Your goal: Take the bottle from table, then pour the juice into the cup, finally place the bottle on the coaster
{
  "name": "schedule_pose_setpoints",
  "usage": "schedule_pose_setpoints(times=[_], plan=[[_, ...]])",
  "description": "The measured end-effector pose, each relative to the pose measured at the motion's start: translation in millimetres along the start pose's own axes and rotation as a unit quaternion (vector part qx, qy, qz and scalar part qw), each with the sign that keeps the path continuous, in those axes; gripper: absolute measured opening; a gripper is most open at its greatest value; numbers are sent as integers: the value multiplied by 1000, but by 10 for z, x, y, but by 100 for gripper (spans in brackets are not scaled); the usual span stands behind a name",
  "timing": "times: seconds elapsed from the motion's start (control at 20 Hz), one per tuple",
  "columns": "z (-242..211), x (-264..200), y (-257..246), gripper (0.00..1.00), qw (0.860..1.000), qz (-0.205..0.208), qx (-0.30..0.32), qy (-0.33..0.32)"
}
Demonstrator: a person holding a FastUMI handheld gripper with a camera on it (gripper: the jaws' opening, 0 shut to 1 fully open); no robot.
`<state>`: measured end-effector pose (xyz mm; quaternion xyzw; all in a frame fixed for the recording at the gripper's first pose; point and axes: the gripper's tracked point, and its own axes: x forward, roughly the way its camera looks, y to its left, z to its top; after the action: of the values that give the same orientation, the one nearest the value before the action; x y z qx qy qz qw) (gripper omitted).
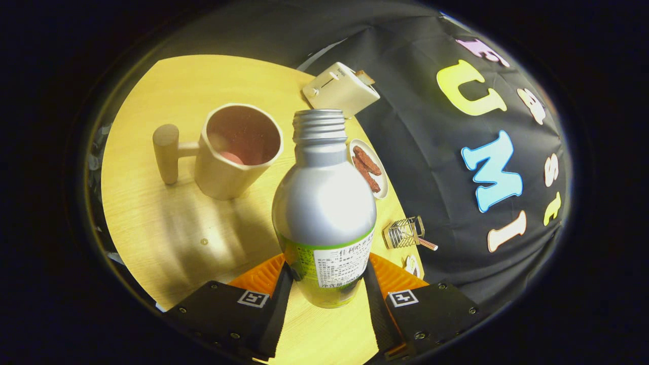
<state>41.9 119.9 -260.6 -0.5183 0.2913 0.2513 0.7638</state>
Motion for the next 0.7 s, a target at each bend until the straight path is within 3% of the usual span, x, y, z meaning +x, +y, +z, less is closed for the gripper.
schedule_pose_setpoints(times=[0.7], plan=[[-82, -14, -5, 71, 991, 16, -105, 87]])
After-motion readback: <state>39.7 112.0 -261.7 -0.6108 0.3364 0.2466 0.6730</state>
